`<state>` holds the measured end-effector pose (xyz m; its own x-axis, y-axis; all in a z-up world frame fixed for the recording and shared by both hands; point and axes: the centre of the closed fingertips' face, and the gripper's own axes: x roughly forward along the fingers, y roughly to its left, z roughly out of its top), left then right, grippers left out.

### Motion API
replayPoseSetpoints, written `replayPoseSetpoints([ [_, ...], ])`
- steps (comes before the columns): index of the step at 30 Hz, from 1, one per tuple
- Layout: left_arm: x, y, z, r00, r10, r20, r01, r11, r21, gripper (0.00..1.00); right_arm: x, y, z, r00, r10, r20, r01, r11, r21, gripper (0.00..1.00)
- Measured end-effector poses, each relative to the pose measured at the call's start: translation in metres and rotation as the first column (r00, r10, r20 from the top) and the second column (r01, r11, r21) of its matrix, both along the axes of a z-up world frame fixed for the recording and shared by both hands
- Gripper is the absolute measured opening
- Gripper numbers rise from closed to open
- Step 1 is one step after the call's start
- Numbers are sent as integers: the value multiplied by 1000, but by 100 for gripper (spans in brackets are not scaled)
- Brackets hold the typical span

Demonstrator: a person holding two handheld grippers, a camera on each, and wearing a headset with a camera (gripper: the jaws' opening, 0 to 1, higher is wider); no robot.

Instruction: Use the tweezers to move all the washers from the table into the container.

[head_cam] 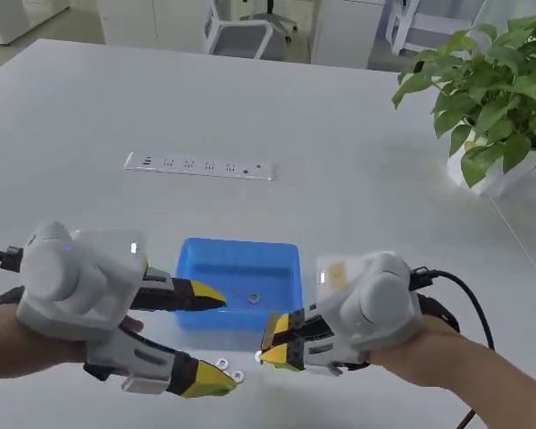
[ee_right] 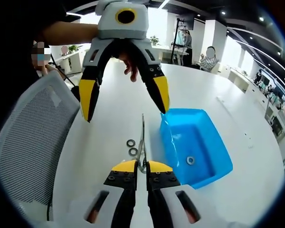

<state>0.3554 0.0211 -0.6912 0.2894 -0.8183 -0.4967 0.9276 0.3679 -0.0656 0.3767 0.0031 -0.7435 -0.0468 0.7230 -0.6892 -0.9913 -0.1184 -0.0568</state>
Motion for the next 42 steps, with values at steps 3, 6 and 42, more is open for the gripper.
replayPoseSetpoints([
  [3,1,3,4,1000,29,3,-29,999,-16,66,3,-1,6,1000,3,8,-3,1000,2,7],
  [6,1,6,5,999,42,7,-42,999,-15,67,7,-2,14,1000,3,16,-3,1000,8,7],
  [42,2,36,9,980,197,-6,-197,978,-65,99,73,33,26,996,53,77,-56,998,39,7],
])
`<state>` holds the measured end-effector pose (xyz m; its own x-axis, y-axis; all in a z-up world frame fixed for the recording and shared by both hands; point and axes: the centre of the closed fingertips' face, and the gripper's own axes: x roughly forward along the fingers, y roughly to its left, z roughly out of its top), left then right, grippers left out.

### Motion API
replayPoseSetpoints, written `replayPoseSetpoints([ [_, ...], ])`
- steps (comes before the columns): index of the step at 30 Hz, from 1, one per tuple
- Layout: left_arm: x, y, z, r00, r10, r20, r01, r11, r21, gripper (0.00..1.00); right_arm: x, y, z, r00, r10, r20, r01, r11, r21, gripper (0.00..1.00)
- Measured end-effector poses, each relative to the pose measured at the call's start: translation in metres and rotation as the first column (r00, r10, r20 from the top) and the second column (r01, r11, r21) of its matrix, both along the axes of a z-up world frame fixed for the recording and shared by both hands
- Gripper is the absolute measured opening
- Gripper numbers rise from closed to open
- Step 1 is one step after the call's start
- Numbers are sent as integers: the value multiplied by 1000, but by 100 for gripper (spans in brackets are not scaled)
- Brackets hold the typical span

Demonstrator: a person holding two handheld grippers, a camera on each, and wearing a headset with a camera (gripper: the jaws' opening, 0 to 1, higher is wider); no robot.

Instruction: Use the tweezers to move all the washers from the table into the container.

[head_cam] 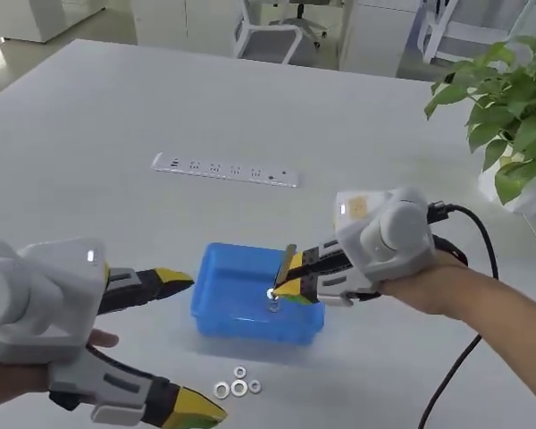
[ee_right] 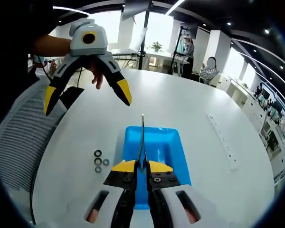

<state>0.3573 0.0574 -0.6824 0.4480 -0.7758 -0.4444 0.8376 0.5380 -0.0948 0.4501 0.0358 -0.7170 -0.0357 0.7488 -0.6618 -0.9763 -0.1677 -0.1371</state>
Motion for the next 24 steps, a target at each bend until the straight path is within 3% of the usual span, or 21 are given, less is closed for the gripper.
replayPoseSetpoints([
  [24,9,8,-1,999,37,-14,-37,999,-17,97,9,15,-43,998,32,-53,-35,998,-55,8],
])
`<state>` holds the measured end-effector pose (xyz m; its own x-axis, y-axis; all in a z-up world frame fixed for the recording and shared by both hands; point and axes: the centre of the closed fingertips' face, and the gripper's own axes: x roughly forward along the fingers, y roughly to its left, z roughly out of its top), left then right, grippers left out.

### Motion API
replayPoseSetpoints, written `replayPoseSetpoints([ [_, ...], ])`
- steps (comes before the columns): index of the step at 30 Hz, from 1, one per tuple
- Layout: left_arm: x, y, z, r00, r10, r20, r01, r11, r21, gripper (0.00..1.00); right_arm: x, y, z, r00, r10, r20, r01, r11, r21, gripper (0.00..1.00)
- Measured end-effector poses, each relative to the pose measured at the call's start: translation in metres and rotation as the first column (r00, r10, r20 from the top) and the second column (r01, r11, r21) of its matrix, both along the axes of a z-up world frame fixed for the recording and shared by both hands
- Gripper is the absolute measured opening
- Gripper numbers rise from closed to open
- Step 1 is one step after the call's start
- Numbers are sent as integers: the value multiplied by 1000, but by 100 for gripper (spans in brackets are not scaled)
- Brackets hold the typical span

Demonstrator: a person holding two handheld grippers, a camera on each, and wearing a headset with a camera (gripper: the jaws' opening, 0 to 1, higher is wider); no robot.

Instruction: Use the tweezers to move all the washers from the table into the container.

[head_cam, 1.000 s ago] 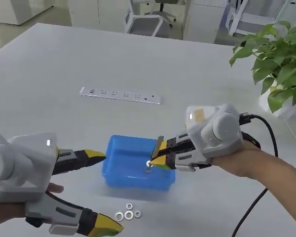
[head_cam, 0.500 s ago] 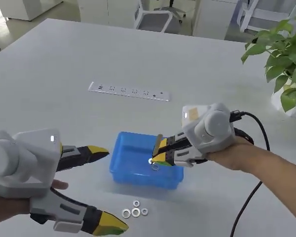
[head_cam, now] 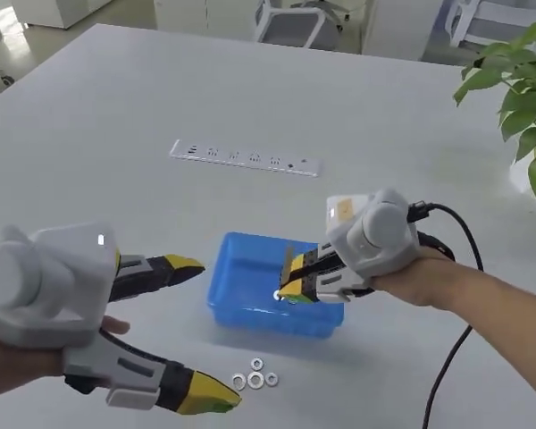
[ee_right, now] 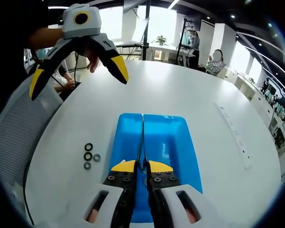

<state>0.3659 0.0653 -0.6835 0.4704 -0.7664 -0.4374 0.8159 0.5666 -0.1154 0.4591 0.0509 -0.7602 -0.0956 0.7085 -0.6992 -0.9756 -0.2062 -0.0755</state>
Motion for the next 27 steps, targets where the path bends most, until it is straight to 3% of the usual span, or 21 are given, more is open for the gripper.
replayPoseSetpoints([
  [10,10,-2,2,1000,-12,15,12,1000,-10,72,-3,1,-11,1000,17,-14,-17,1000,-22,8],
  [13,14,-4,0,1000,-27,-1,27,1000,-2,68,-2,1,-10,1000,11,-23,-11,1000,-14,8],
  [16,20,-7,0,999,-45,6,45,999,6,62,-2,2,-10,1000,15,-21,-15,1000,-16,8],
  [23,40,-16,4,995,-82,53,81,996,24,44,-3,2,-11,1000,15,-23,-16,1000,-16,8],
  [27,51,-21,2,991,-112,80,107,993,59,34,-3,1,-11,1000,17,-20,-18,1000,-17,8],
])
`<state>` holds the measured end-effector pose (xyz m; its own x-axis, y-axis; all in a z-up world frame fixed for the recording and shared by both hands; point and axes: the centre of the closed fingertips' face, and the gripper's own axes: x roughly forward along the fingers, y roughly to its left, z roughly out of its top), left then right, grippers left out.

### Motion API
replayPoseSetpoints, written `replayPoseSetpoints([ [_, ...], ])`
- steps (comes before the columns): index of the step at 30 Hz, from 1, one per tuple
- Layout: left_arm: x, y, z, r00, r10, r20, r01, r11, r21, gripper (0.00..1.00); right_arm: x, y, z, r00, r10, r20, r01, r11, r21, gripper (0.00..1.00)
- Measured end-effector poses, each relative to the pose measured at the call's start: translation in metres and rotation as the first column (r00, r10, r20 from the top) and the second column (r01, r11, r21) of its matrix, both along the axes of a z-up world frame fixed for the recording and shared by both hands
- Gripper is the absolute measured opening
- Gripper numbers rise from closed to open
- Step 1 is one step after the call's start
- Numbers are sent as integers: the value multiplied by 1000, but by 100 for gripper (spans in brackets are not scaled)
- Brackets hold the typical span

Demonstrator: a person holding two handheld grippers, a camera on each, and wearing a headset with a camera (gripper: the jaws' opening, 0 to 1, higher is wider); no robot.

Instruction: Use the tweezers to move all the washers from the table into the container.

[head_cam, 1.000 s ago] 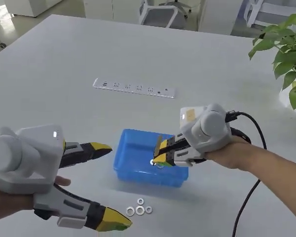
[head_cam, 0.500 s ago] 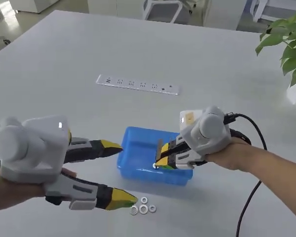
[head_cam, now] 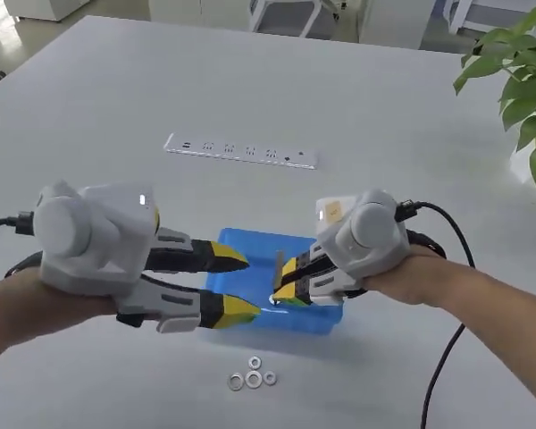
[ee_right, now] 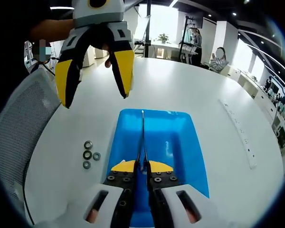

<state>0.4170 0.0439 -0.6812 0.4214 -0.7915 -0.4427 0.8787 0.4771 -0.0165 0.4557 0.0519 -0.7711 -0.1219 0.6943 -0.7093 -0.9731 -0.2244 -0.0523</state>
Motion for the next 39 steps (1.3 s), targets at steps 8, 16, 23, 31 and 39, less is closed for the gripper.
replayPoseSetpoints([
  [8,22,-9,-7,1000,-13,24,12,999,35,24,0,-2,0,1000,3,1,-3,1000,-1,8],
  [16,29,-17,-13,999,-29,23,28,999,35,20,-1,-2,0,1000,7,4,-7,1000,-3,8],
  [23,34,-20,-14,998,-36,44,34,998,48,13,-1,-2,0,1000,11,6,-11,1000,-7,8],
  [31,38,-18,-16,997,-50,62,45,996,77,7,-1,-1,0,1000,21,19,-21,1000,-19,9],
  [39,37,-20,-17,997,-59,56,55,996,75,6,-2,-2,0,1000,21,23,-20,999,-35,10],
])
